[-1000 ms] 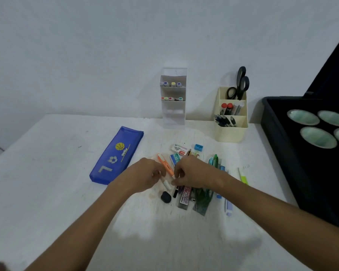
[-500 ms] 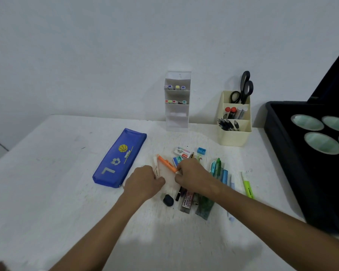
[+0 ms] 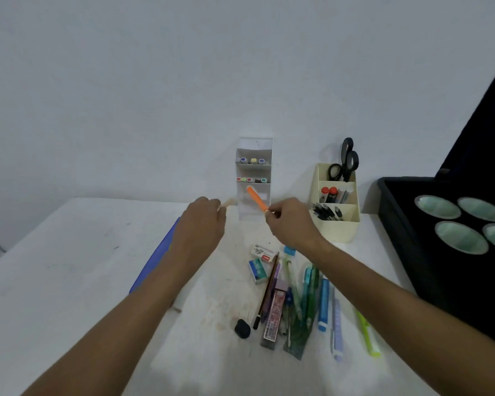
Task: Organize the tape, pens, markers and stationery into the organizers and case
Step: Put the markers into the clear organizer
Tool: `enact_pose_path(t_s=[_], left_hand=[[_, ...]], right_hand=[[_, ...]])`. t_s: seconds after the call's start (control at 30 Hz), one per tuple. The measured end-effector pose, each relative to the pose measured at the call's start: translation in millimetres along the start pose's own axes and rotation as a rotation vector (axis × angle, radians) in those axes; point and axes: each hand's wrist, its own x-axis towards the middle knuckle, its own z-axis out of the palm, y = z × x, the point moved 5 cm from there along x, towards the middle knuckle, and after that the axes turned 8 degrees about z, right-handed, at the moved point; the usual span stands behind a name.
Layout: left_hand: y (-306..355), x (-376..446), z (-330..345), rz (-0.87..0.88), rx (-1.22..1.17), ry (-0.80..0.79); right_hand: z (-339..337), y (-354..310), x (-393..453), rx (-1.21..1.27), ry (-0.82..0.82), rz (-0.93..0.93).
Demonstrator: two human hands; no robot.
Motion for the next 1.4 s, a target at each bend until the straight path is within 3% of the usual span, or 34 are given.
enact_pose_path(t_s=[0.33, 0.83, 1.4], left_hand=[[3.7, 53.9, 41.0, 0.057, -0.007, -0.125], [-1.4, 75.8, 69.5, 0.055, -0.113, -0.128], [-9.6, 69.1, 71.1, -0.014, -0.202, -0.106]], right_hand=[[29.9, -11.6, 43.1, -0.15, -0.06, 0.103], [46.6, -14.7, 77.5, -0.111, 0.041, 0.066], [53.8, -14.1, 72.1, -0.01, -0.084, 0.039]])
